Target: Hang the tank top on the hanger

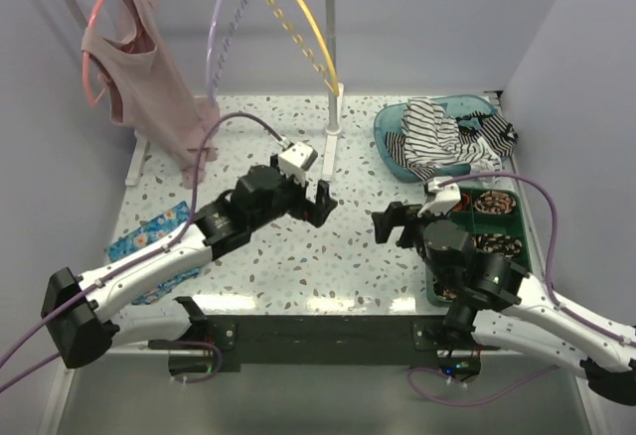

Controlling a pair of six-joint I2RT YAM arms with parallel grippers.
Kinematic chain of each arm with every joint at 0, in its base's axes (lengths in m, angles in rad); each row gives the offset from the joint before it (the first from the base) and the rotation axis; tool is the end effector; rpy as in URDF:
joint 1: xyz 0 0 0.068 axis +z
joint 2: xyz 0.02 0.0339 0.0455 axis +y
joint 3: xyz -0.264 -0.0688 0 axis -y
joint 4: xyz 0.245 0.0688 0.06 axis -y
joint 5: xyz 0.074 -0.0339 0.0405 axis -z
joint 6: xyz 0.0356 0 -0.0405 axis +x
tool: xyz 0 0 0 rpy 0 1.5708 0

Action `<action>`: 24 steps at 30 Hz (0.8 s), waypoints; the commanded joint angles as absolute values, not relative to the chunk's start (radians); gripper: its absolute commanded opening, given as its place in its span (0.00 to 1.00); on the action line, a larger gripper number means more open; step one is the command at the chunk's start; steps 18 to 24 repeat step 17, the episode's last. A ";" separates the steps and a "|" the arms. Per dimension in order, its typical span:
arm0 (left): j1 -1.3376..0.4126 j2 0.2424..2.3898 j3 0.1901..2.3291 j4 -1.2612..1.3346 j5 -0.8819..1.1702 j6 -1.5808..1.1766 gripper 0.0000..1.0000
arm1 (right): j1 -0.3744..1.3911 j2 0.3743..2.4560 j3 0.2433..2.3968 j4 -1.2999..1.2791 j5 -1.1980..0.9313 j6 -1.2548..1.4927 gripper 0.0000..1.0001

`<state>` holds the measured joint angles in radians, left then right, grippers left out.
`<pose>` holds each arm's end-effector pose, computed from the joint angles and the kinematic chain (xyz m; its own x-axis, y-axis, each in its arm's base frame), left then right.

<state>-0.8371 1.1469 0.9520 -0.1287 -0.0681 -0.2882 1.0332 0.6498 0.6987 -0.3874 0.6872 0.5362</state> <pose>0.1807 -0.1968 0.3307 -0.4025 0.0229 -0.9151 0.6085 0.7536 -0.2487 0.0948 0.1150 0.3114 -0.3289 0.2196 -0.9185 -0.2205 0.9278 0.3008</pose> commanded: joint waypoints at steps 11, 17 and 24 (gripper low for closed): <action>-0.856 0.960 0.678 -0.189 -0.345 -0.673 1.00 | 1.035 0.764 0.716 -0.526 0.816 0.764 0.99; -0.856 0.971 0.698 -0.212 -0.293 -0.611 1.00 | 1.035 0.781 0.706 -0.506 0.861 0.808 0.99; -0.856 0.971 0.698 -0.212 -0.293 -0.611 1.00 | 1.035 0.781 0.706 -0.506 0.861 0.808 0.99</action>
